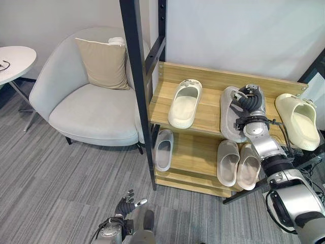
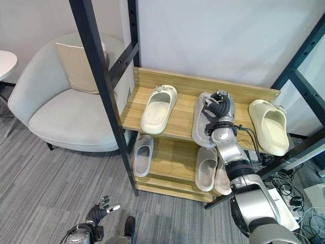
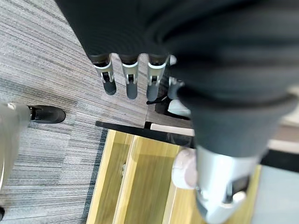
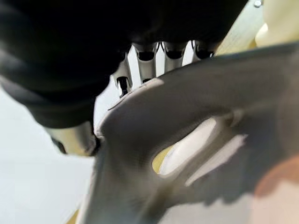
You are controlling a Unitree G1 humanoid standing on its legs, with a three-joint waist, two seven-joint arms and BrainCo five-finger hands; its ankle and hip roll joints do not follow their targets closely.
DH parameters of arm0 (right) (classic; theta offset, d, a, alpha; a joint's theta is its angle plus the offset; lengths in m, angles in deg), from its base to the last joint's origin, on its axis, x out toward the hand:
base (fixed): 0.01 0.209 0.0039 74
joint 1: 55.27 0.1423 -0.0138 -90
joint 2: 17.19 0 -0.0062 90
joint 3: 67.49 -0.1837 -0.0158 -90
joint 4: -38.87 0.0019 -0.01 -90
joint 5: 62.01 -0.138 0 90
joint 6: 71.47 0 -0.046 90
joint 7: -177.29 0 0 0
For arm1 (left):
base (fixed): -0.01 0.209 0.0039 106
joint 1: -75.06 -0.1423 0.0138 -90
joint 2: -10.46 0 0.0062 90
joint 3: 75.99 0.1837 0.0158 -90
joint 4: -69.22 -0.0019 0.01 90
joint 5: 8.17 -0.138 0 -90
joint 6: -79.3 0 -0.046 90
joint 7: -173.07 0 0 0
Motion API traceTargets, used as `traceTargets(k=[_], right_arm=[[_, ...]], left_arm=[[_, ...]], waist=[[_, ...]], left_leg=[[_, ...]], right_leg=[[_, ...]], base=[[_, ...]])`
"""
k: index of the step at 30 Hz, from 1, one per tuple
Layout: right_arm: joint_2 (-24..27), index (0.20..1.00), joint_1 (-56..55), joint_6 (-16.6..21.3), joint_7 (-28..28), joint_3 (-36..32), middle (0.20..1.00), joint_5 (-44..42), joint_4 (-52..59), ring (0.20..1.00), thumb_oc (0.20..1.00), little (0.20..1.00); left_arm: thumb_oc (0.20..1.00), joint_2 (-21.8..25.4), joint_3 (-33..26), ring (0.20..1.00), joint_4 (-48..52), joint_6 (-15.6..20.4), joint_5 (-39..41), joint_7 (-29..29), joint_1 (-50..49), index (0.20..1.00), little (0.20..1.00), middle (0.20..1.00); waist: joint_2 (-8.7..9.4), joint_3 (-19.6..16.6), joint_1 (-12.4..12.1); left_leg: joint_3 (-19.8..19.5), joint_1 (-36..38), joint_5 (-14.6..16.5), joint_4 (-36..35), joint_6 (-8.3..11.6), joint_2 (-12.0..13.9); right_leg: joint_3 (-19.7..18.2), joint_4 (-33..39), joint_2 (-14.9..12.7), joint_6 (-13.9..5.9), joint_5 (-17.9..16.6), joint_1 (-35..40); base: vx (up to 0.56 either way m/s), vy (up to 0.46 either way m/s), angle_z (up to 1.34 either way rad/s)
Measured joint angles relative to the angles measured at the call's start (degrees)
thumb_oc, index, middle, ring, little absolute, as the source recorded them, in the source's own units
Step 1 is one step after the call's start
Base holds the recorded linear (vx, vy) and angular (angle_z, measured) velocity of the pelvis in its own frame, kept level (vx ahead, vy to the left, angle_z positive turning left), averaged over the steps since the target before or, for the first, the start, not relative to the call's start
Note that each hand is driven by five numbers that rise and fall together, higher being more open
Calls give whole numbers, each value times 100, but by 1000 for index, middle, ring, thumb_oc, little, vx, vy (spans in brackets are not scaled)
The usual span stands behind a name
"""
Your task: Arrange the slippers neatly on the shoe rack.
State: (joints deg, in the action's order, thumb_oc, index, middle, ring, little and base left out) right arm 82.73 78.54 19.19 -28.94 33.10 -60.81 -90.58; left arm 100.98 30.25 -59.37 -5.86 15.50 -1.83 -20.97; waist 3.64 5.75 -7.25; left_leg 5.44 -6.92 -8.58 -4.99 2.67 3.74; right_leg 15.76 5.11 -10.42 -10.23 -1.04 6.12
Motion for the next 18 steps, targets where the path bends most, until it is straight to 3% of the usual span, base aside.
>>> traceTargets(k=[5, 6, 7, 10, 11, 14, 18], right_arm=[[-52, 200, -252, -157, 66, -30, 200, -564, 676, 200, 200, 200], [-276, 200, -1468, -203, 50, -394, 200, -672, 2834, 200, 200, 200], [-443, 200, -2023, -85, 50, -449, 200, -680, 3746, 200, 200, 200], [-585, 200, -2831, 56, 44, -855, 200, -512, 4979, 200, 200, 200], [-709, 200, -3104, 283, 32, -1202, 200, -349, 5920, 200, 200, 200], [-696, 200, -3092, 939, 242, -1184, 200, -241, 6515, 200, 200, 200], [-650, 200, -3107, 1074, 591, -1110, 200, -351, 6421, 200, 200, 200]], left_arm=[[1000, -17, -62, 1000, 18, -56, -2, 91, 18, 1000, 1000, 1000], [1000, -70, -181, 1000, 44, -105, -3, 143, -2, 1000, 1000, 1000], [1000, -121, -315, 1000, 55, -138, -6, 171, -24, 1000, 1000, 1000], [1000, -146, -453, 1000, 189, -181, -15, 196, -50, 1000, 1000, 1000], [1000, -235, -584, 1000, 223, -168, -39, 222, -105, 1000, 1000, 1000], [1000, -302, -552, 1000, 165, -176, -239, 228, -252, 1000, 1000, 1000], [1000, -388, -523, 1000, 131, -175, -241, 194, -286, 1000, 1000, 1000]], waist=[[-50, -111, 69], [-49, -111, 72], [-63, -112, 92], [-93, -105, 246], [-140, -114, 330], [-186, -170, 527], [-250, -255, 519]], left_leg=[[-3, 52, -92, 36, -10, 4], [-4, 95, -94, 35, -9, -18], [-1, 114, -92, 36, -9, -21], [-18, 133, -98, 36, -2, -12], [4, 132, -97, 35, 3, 4], [53, 225, -18, -5, 87, 38], [119, 196, 18, -4, 77, 72]], right_leg=[[3, -5, 12, 21, -89, 43], [2, -30, -5, 58, -51, 69], [-17, -31, -7, 62, -44, 80], [15, -33, 15, 65, -31, 156], [-32, -32, 12, 60, -25, 129], [-107, -30, 21, 35, -14, 152], [-162, -2, 40, -5, 26, 119]], base=[[2, -1, 1], [0, 0, 0], [0, 0, 0], [-53, -26, 0], [-16, -33, -3], [-51, -36, -14], [-59, -38, -6]])
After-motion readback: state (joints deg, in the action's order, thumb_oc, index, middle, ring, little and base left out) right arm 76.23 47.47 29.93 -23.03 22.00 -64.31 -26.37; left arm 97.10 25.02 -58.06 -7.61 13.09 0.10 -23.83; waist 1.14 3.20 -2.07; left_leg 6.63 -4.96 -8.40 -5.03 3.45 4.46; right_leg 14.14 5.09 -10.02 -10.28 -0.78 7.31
